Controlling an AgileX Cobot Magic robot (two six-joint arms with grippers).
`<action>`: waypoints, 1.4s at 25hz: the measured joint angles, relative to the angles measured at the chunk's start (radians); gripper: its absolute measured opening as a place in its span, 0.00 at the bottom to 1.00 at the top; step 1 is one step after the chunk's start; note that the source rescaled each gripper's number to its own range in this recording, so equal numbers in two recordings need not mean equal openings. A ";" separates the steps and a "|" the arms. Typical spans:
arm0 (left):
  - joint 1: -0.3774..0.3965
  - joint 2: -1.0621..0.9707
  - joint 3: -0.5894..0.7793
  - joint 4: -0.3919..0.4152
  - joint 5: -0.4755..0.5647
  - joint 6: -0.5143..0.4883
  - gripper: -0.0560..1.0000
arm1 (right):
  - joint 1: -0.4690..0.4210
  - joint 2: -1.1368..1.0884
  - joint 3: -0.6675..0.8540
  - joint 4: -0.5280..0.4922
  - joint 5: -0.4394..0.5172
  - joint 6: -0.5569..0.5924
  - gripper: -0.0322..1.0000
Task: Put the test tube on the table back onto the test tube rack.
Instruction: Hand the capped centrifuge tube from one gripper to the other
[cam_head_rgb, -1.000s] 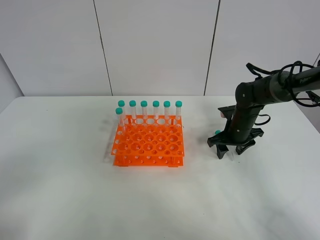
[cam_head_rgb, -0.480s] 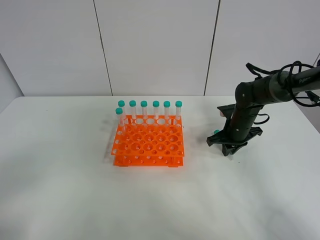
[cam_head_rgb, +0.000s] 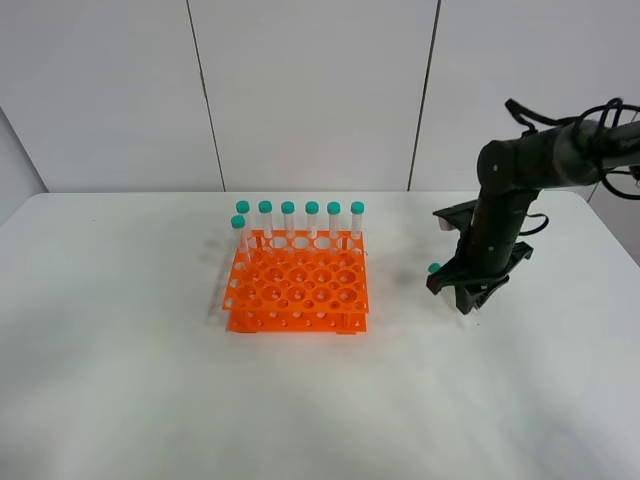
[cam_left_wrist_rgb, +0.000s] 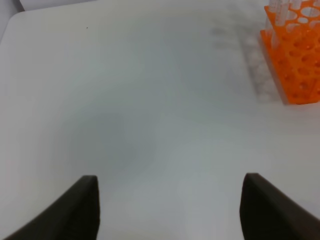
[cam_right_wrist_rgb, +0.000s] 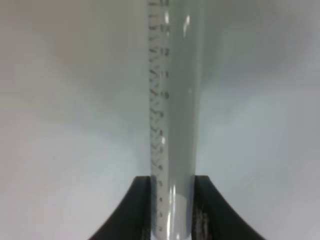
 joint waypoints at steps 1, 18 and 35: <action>0.000 0.000 0.000 0.000 0.000 0.000 1.00 | 0.000 -0.031 -0.001 0.007 -0.006 -0.010 0.07; 0.000 0.000 0.000 0.008 0.000 0.000 0.99 | 0.145 -0.476 -0.005 0.559 -0.230 -0.301 0.07; 0.000 0.000 0.000 0.008 0.000 0.000 0.99 | 0.628 -0.630 0.400 -0.355 -0.762 0.266 0.07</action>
